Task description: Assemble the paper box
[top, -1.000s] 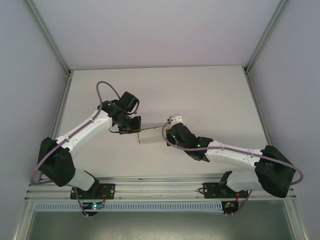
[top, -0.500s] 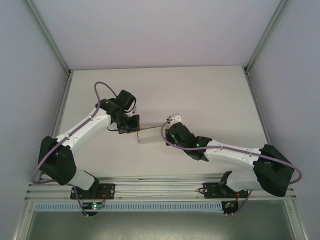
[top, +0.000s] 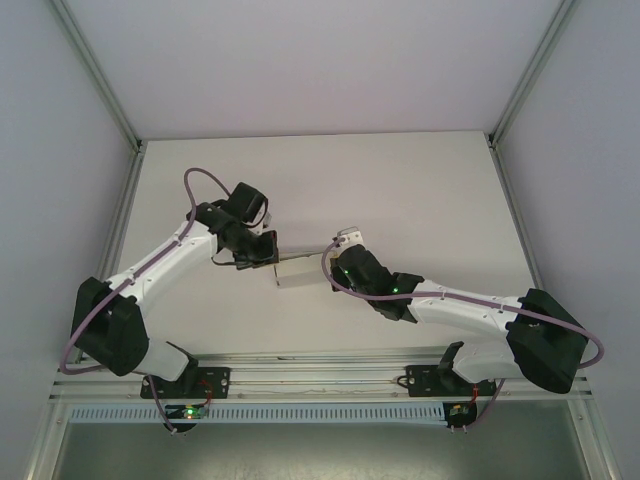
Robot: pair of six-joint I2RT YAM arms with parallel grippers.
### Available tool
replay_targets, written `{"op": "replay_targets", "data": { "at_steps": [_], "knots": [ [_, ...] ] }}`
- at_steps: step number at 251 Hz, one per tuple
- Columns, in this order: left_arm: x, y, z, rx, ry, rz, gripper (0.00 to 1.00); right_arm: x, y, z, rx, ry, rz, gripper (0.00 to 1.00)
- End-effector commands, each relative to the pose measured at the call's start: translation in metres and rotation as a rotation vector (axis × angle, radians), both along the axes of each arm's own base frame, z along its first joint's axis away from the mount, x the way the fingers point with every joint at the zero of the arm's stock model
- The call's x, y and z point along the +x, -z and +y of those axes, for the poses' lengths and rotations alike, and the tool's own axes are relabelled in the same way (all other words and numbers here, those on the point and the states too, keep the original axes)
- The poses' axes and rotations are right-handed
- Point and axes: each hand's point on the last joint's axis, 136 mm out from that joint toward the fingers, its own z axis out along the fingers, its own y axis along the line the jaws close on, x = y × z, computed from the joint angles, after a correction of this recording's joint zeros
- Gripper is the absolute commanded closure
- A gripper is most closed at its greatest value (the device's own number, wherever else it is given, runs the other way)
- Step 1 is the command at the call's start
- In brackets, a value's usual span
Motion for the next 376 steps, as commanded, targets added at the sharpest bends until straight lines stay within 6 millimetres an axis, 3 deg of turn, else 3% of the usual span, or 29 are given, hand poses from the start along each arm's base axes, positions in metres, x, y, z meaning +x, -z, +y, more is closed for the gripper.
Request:
{"op": "replay_targets", "data": {
  "at_steps": [1,96,166,231,294,358,376],
  "knots": [
    [0.006,-0.017,-0.017,-0.084,0.048,-0.002,1.0,-0.038,0.061,-0.01,-0.118,-0.088,0.207,1.0],
    [0.004,-0.008,-0.015,-0.071,0.067,0.003,1.0,-0.036,0.063,-0.008,-0.119,-0.094,0.221,1.0],
    [-0.011,0.029,-0.014,-0.021,0.15,-0.119,1.0,-0.035,0.059,-0.009,-0.102,-0.095,0.205,1.0],
    [-0.025,0.038,-0.007,0.138,0.235,-0.307,1.0,-0.037,0.054,-0.005,-0.068,-0.133,0.168,1.0],
    [-0.033,0.071,-0.006,0.262,0.251,-0.34,1.0,-0.041,0.056,0.006,-0.041,-0.23,0.11,1.0],
    [-0.04,0.092,-0.001,0.292,0.233,-0.344,1.0,-0.048,0.054,0.007,-0.019,-0.271,0.089,1.0],
    [-0.04,0.093,0.0,0.29,0.221,-0.351,1.0,-0.049,0.045,0.01,0.005,-0.283,0.075,0.92]
  ]
}}
